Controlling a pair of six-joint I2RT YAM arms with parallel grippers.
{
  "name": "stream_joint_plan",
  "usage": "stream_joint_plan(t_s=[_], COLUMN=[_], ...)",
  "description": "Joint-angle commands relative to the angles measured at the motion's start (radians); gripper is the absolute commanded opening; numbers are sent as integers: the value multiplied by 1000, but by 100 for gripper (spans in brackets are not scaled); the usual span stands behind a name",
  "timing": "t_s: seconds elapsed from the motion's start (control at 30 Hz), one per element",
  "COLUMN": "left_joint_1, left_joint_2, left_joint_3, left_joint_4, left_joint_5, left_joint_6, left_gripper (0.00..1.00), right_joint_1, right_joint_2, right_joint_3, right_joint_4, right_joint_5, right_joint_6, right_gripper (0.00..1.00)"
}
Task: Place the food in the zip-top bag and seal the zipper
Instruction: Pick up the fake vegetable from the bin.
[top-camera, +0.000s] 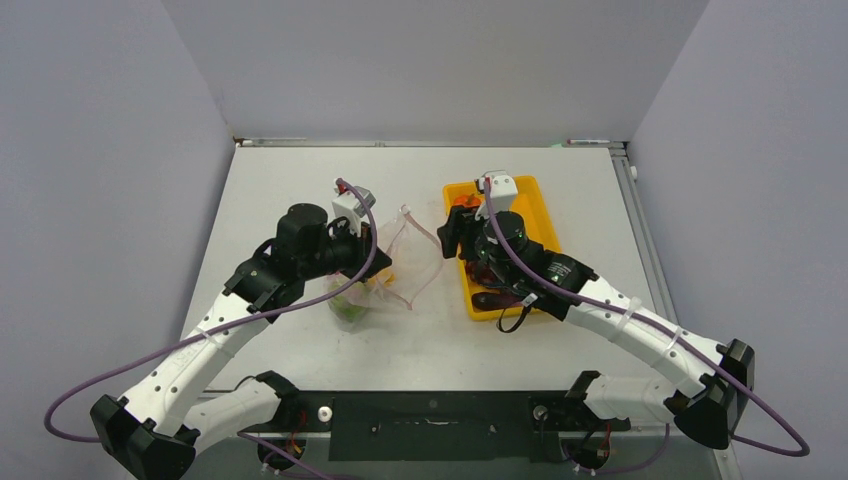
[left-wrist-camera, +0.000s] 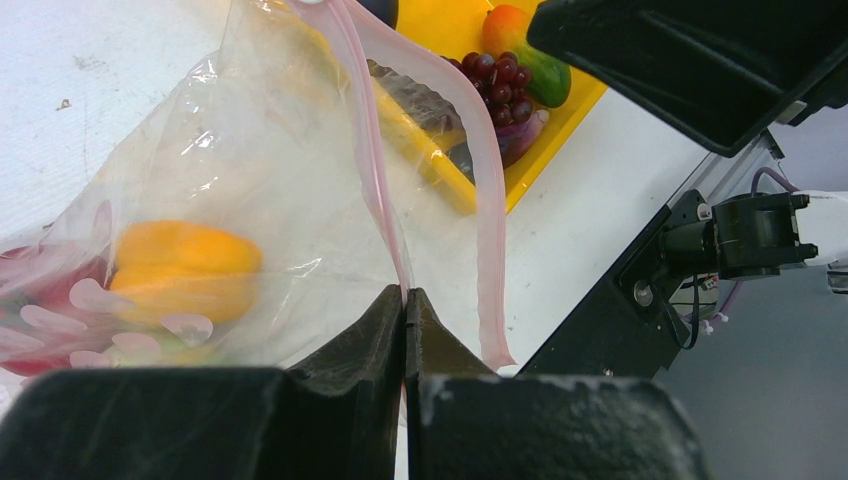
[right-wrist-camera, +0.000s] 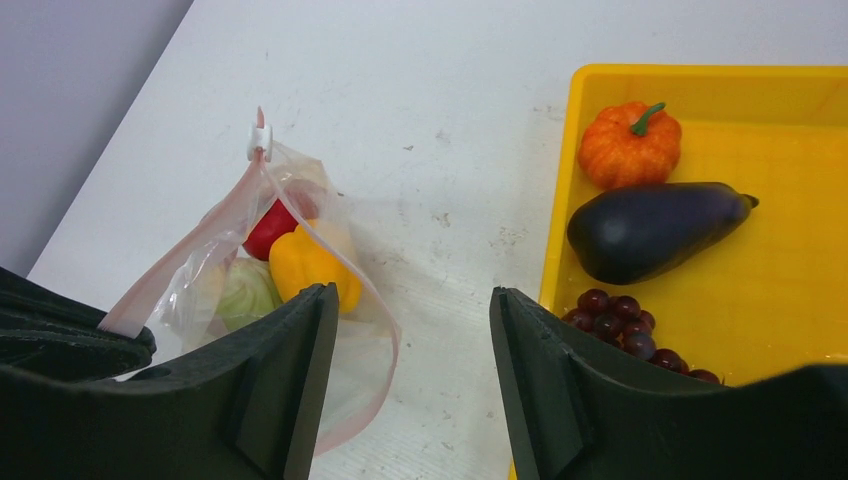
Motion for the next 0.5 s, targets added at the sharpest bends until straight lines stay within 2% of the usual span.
stream_joint_plan(t_s=[0.0, 0.27, 0.47], left_joint_1=[-3, -3, -3], left_joint_2=[-25, -34, -39], left_joint_3=[6, 7, 5], left_joint_4=[24, 22, 16], left_joint_5=[-12, -14, -21], left_joint_6=[10, 10, 11], left_gripper=[0, 0, 0], right_joint_1=[-8, -36, -130], right_joint_2=[-33, 8, 98], right_joint_3=[47, 56, 84], right_joint_4=[-38, -18, 41], right_joint_5=[107, 234, 159], right_joint_6=[-45, -103, -119], right_gripper=[61, 75, 80])
